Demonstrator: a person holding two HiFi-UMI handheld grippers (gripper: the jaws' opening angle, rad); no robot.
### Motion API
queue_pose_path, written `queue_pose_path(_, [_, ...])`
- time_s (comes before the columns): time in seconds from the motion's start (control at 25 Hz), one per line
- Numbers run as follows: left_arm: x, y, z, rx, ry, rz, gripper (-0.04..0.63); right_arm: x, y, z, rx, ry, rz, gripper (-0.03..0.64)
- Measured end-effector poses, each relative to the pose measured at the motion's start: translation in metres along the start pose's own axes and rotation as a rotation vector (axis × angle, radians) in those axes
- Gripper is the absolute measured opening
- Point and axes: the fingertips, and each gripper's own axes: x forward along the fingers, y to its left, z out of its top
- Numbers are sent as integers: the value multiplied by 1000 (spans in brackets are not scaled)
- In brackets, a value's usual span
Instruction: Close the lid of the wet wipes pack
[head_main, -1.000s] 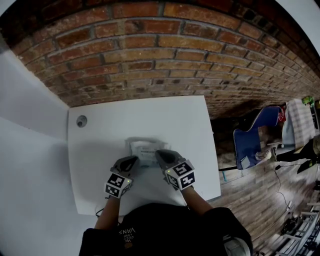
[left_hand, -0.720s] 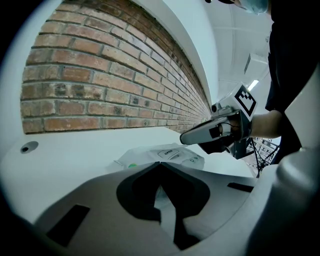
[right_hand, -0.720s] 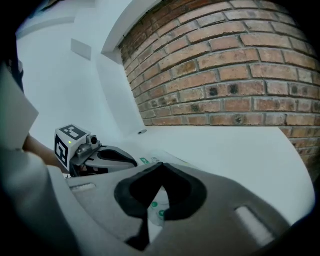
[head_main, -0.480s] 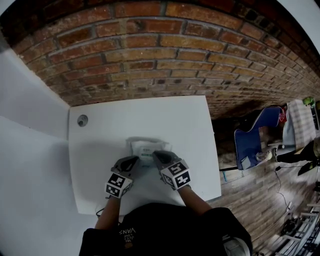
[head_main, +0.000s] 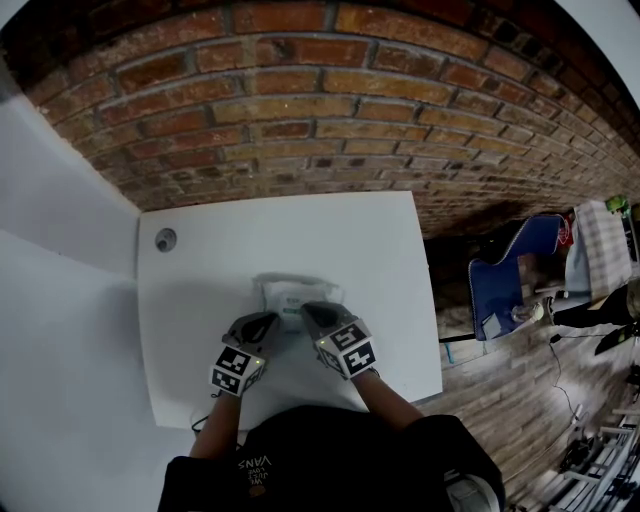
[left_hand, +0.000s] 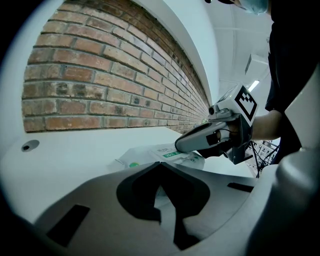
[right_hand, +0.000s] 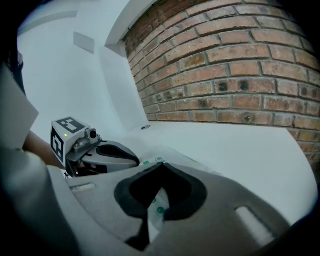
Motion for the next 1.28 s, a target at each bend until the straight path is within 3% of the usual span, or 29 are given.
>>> queue_pose_path(1.28, [3,0,-3,-9,8,-7,-2,12,-2,-11,-62,41,-14,-2])
